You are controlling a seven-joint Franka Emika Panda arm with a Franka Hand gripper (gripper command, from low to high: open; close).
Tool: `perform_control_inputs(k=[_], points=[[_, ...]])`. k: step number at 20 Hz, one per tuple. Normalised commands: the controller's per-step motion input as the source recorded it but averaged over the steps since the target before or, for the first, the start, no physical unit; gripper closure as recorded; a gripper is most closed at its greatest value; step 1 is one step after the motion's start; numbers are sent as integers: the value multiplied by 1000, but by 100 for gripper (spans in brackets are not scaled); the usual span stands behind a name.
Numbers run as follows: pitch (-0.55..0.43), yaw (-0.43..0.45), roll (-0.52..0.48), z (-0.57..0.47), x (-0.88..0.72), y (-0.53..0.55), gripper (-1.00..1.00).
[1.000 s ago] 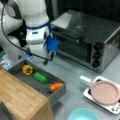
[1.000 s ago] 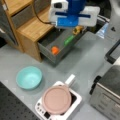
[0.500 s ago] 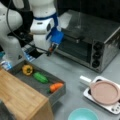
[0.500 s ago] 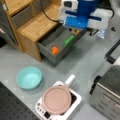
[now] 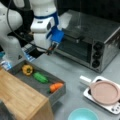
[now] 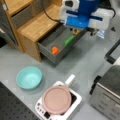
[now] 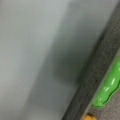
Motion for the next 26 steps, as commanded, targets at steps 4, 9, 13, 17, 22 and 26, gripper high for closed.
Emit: perform_control_inputs(k=[4,9,13,17,22,26], points=[[92,-291,191,2,-31,76,-100],[69,-162,142,20,0,46,-100],[62,-133,134,24,8,42,-100],[120,-305,101,21,10,48,-100],[129,-272,81,43,34,61,-100],[121,-149,87,85,62,63,-100]])
